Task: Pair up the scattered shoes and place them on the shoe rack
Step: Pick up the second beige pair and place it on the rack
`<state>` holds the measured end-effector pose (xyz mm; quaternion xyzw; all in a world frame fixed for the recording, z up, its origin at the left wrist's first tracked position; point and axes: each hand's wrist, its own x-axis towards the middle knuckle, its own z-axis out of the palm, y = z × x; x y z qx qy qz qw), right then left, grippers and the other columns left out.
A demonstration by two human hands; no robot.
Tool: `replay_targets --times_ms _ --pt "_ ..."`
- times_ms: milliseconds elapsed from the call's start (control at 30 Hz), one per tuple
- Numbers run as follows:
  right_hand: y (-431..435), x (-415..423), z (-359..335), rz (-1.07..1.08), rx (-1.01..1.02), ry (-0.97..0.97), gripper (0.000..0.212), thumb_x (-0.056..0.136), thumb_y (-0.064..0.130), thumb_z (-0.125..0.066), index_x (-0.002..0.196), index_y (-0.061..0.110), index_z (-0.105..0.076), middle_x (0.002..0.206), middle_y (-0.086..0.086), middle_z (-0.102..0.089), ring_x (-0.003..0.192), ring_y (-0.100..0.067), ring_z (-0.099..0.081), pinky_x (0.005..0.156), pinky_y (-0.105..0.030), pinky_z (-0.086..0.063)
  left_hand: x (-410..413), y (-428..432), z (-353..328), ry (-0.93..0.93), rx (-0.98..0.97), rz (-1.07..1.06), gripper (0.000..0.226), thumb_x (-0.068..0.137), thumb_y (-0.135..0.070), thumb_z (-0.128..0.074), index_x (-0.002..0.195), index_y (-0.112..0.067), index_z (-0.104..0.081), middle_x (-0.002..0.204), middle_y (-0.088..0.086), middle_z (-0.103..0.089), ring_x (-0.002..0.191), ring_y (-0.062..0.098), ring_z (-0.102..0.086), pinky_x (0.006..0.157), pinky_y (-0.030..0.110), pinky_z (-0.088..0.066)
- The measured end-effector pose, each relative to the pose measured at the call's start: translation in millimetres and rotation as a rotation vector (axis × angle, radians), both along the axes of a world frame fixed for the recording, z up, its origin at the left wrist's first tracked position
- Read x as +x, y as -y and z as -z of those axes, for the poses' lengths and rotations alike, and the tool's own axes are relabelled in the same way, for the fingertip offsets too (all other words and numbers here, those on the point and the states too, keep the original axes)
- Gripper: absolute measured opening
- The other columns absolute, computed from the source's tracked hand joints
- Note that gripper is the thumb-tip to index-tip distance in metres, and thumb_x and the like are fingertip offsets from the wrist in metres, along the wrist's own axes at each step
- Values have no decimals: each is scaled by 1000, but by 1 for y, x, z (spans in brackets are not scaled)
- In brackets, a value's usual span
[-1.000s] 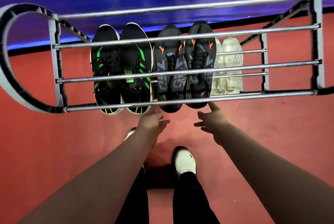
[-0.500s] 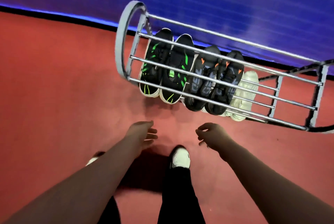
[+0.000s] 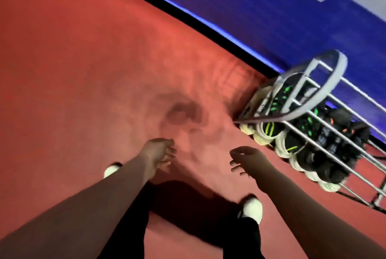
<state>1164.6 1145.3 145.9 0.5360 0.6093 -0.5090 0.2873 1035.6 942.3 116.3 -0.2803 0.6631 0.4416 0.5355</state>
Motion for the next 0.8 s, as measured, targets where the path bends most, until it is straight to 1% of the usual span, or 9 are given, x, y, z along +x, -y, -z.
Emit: replay_targets --times_ms 67,100,200,267,433,533,633,700,800 --pt "48 -52 4 -23 -4 6 7 91 16 -58 92 11 -61 77 -12 -65 64 -25 -62 53 -24 -36 -46 60 -2 -26 2 1 8 93 -16 -53 88 -12 -57 66 5 -58 37 9 -55 45 16 -40" --pt "69 -75 3 -31 -11 2 7 91 17 -58 92 11 -61 77 -12 -65 65 -26 -62 55 -25 -37 -66 85 -5 -45 -5 23 7 92 -15 -54 87 -11 -58 65 5 -59 37 10 -55 45 16 -40" --pt "157 -170 0 -96 -60 -38 10 92 21 -58 95 13 -61 78 -8 -65 69 -25 -65 55 -25 -38 -145 188 -22 -112 -64 105 10 90 -17 -57 82 -14 -60 66 4 -62 54 17 -57 54 21 -38" --pt "208 -227 -11 -132 -97 -66 9 93 21 -57 95 13 -60 80 -9 -65 66 -24 -63 50 -21 -38 -190 240 -37 -160 -81 93 10 90 -17 -56 82 -13 -59 71 6 -61 56 18 -56 53 22 -36" --pt "329 -365 -47 -288 -122 -160 4 95 15 -54 97 14 -57 76 -7 -59 54 -14 -56 50 -20 -36 -288 364 -80 -279 -116 -91 12 93 -19 -54 83 -13 -57 74 6 -61 58 19 -55 55 24 -38" --pt "375 -429 -65 -372 -132 -209 6 93 8 -53 94 13 -57 69 -6 -55 40 -6 -55 45 -16 -36 -324 415 -98 -293 -126 -191 11 93 -19 -54 90 -9 -58 77 8 -60 59 20 -55 57 25 -39" --pt "408 -483 -72 -435 -116 -232 8 92 4 -54 93 10 -60 69 -7 -57 36 -4 -55 43 -15 -37 -361 456 -113 -304 -121 -267 11 92 -18 -55 93 -9 -59 79 8 -62 62 21 -57 59 26 -41" --pt "435 -524 -75 -455 -97 -235 9 92 4 -53 92 9 -60 71 -8 -57 38 -4 -57 39 -11 -38 -394 488 -121 -314 -119 -295 9 92 -19 -55 89 -12 -58 77 7 -62 61 20 -58 60 26 -42" --pt "474 -584 -75 -510 -87 -198 8 93 10 -55 93 13 -62 67 -5 -58 50 -13 -57 46 -15 -37 -451 535 -130 -340 -137 -337 9 92 -20 -55 86 -13 -58 75 5 -63 59 18 -58 59 26 -42"
